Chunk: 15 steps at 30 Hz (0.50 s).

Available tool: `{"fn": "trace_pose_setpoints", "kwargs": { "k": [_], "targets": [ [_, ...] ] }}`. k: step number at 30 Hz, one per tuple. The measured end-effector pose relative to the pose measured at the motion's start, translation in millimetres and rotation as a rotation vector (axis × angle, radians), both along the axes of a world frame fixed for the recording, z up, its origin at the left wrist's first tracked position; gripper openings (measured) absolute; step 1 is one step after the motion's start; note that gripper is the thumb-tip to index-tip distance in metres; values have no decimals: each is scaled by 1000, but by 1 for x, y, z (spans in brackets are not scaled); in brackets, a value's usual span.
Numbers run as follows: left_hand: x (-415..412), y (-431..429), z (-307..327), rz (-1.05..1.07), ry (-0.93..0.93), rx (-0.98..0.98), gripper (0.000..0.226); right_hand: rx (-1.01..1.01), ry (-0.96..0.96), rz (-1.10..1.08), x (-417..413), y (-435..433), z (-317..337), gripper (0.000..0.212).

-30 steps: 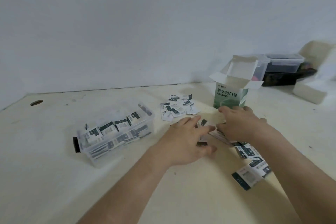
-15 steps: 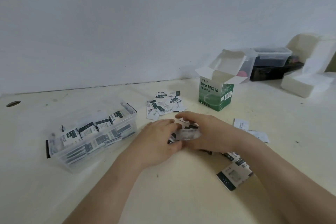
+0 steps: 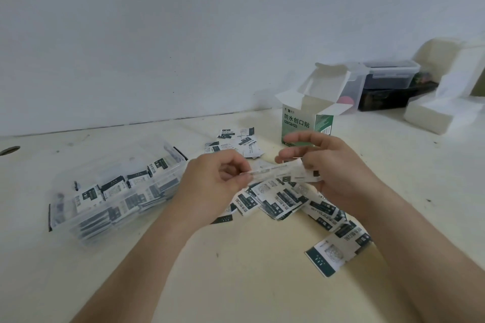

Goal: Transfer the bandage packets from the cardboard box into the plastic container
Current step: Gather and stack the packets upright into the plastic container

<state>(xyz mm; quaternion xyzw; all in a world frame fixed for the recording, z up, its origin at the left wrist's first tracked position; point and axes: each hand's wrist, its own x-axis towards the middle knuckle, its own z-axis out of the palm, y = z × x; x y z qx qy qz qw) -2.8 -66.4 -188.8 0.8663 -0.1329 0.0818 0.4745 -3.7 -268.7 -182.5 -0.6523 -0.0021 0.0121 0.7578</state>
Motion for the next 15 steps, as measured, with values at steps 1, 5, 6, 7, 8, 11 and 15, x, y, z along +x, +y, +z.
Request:
{"fn": "trace_pose_setpoints", "kwargs": {
  "k": [1, 5, 6, 7, 8, 11, 15],
  "targets": [
    [-1, 0, 2, 2, -37, -54, 22, 108, 52, 15, -1, 2, 1, 46],
    [-4, -4, -2, -63, -404, 113, 17, 347, 188, 180, -5, 7, 3, 39],
    [-3, -5, -6, -88, -508, 192, 11, 371, 204, 229, -7, 9, 4, 35],
    [-1, -5, -9, -95, -568, 244, 8, 378, 212, 266, -8, 9, 4, 32],
    [1, -5, -12, -92, -593, 271, 9, 366, 212, 292, -9, 10, 4, 33],
    [3, -7, -15, -66, -570, 252, 18, 271, 180, 280, -8, 10, 1, 51],
    [-6, -17, -12, 70, -155, 214, 39, 147, 115, 90, -3, 7, -1, 62]
  ]
}}
